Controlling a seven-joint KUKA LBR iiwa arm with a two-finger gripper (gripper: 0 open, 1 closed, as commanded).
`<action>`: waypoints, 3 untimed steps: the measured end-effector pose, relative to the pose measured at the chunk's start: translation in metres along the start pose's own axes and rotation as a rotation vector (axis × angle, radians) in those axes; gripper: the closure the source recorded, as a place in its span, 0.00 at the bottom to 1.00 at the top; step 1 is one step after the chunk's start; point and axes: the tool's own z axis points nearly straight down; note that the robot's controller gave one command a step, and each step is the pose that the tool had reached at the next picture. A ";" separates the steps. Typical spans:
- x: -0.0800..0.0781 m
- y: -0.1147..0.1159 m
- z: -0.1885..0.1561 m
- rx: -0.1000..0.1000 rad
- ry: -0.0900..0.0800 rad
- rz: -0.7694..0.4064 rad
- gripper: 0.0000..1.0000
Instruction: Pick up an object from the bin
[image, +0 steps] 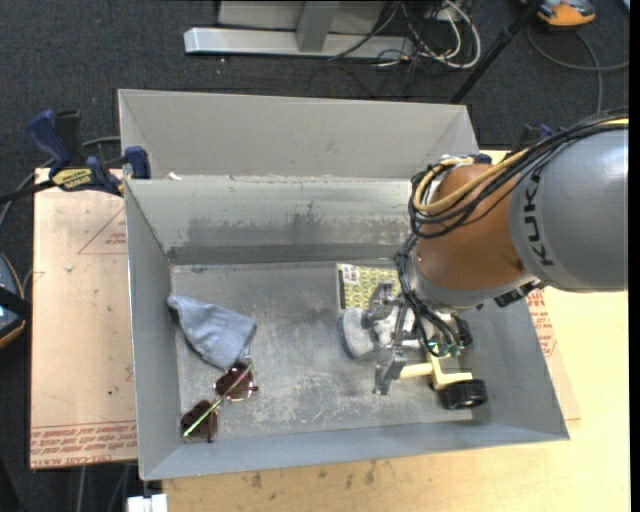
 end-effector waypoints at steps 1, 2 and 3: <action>-0.002 0.000 -0.004 0.000 -0.007 0.000 0.00; -0.021 -0.010 0.043 0.002 -0.040 -0.342 1.00; -0.021 -0.010 0.043 0.002 -0.040 -0.342 1.00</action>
Offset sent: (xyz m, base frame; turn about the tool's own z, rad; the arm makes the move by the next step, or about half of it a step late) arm 0.0115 -0.0130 -0.0520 -0.3451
